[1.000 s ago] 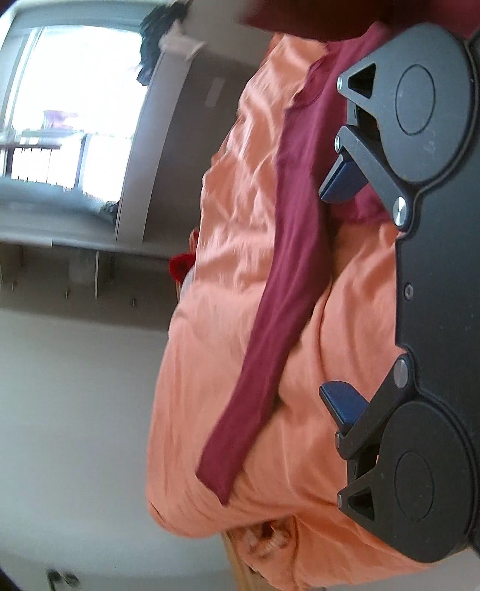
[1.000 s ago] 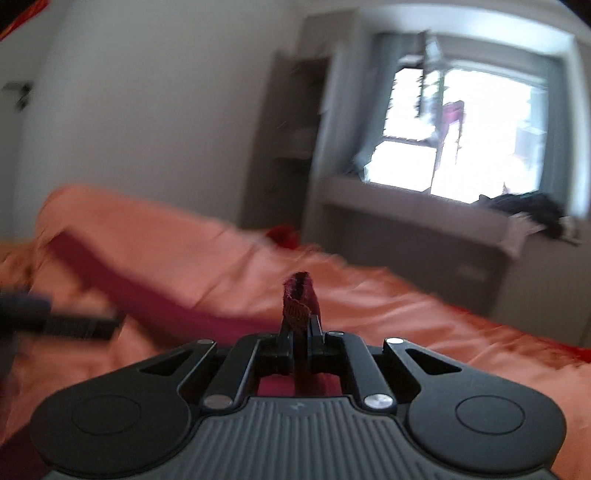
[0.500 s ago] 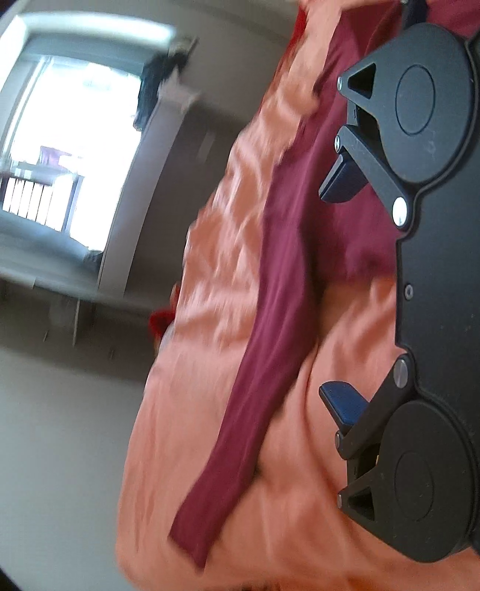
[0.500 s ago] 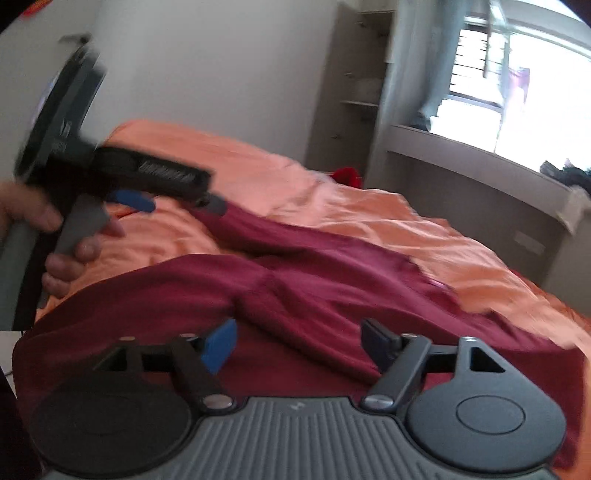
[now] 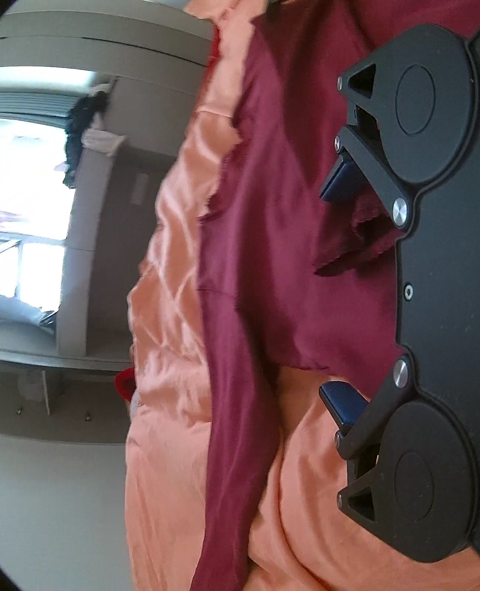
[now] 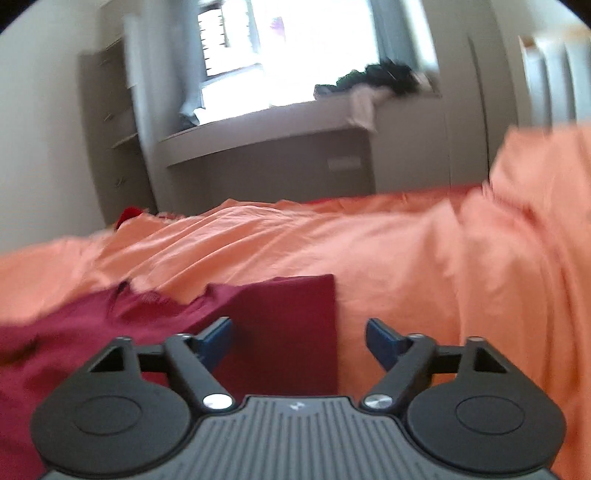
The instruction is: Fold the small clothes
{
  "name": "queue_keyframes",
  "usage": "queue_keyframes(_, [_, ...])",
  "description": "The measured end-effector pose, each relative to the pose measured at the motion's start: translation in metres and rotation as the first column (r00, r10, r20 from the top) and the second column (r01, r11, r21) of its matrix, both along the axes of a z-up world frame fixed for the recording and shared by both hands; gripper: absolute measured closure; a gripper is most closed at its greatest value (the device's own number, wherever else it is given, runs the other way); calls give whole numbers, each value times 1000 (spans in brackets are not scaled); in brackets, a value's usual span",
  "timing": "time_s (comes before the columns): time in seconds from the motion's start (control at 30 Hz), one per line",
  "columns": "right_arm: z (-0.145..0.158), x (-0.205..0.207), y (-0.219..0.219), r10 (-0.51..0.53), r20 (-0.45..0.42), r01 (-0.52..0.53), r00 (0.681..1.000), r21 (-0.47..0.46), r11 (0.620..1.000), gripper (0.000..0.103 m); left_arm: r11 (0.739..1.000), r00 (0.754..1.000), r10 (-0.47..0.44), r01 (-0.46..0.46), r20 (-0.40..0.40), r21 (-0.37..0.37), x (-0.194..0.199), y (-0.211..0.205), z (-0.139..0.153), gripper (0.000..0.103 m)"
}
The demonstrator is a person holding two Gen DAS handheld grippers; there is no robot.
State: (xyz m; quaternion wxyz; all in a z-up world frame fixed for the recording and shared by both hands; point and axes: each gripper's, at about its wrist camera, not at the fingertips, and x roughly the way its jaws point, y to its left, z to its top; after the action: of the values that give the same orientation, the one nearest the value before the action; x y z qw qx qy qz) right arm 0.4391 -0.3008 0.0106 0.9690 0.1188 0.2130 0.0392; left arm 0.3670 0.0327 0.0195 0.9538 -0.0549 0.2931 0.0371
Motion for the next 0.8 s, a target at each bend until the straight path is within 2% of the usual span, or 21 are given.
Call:
queue_keyframes(0.07, [-8, 19, -14, 8, -20, -6, 1000, 95, 995, 43, 1000, 1000, -1, 1, -12, -12, 0, 2, -1, 0])
queue_keyframes(0.1, [-9, 24, -19, -12, -26, 15, 1000, 109, 994, 78, 1000, 1000, 0, 0, -21, -16, 0, 3, -2, 0])
queue_keyframes(0.13, [-10, 27, -25, -44, -28, 47, 999, 113, 993, 93, 1000, 999, 1, -2, -37, -19, 1, 4, -2, 0])
queue_keyframes(0.23, [-17, 34, -39, -87, -26, 90, 996, 158, 983, 95, 1000, 997, -5, 3, -72, -24, 3, 5, -6, 0])
queue_keyframes(0.37, [-24, 36, -38, -86, -21, 88, 996, 137, 987, 95, 1000, 996, -6, 4, -89, -16, 5, 3, -8, 0])
queue_keyframes(0.47, [-17, 18, -31, -80, -7, 81, 997, 105, 991, 85, 1000, 996, -7, 6, -90, -13, 4, 3, -7, 0])
queue_keyframes(0.5, [-14, 12, -29, -75, -5, 76, 997, 82, 994, 79, 1000, 996, -8, 6, -92, -15, 4, 3, -7, 0])
queue_keyframes(0.57, [-6, -9, -22, -61, 9, 61, 998, -20, 998, 60, 1000, 995, -8, 6, -95, -20, 3, 4, -7, 0])
queue_keyframes(0.6, [-4, -22, -18, -50, 25, 52, 998, -85, 995, 45, 1000, 995, -7, 5, -96, -21, 3, 4, -8, 0])
queue_keyframes(0.63, [-3, -38, -14, -29, 41, 35, 999, -150, 988, 38, 1000, 995, -7, 5, -96, -20, 4, 4, -8, 0])
queue_keyframes(0.8, [-13, -93, 4, 27, 51, -9, 998, -329, 944, 35, 1000, 996, -7, 6, -91, -15, 3, 5, -8, 0])
